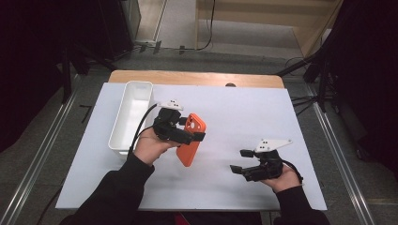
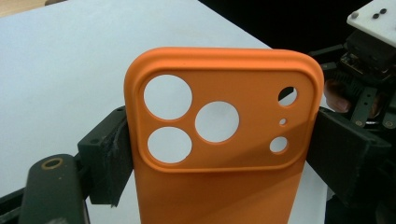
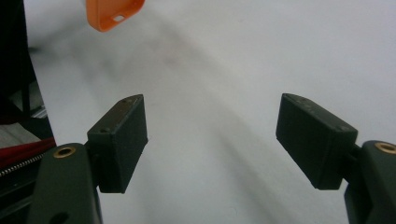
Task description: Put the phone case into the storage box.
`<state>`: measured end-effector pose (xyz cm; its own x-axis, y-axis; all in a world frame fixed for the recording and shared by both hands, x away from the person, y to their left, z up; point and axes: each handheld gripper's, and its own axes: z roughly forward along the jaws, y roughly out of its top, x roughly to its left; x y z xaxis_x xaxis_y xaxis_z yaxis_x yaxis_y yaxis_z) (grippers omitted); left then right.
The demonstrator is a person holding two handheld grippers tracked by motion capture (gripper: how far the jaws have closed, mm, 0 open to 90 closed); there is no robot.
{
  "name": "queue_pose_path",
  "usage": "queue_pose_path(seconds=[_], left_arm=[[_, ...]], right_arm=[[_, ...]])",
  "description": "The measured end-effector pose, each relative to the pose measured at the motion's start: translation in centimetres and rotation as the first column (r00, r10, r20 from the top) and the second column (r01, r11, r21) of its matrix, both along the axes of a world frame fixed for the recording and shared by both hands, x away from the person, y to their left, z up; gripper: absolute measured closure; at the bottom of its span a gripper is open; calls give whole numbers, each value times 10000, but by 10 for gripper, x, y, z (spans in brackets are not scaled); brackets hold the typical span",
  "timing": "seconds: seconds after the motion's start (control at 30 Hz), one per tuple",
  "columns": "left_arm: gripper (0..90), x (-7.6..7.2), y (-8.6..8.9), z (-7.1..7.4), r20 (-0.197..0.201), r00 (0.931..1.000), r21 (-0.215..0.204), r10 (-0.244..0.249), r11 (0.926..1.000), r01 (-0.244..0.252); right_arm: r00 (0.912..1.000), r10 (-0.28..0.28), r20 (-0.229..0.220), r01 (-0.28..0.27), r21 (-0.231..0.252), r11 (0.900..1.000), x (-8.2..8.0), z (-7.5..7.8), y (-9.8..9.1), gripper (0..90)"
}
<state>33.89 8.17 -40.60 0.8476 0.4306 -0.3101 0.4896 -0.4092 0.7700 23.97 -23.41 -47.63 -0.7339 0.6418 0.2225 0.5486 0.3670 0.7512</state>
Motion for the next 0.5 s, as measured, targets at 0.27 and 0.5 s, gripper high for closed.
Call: queue_pose_path(seconds=[0.27, 0.5], left_arm=[[164, 0, 5, 5, 79, 10000, -11, -40, 10000, 40], [164, 2, 14, 14, 145, 9999, -9, 92, 10000, -92]], right_arm=[[9999, -129, -15, 129, -136, 9998, -5, -8, -5, 235], [9993, -377, -59, 378, 135, 9992, -4, -7, -7, 236]])
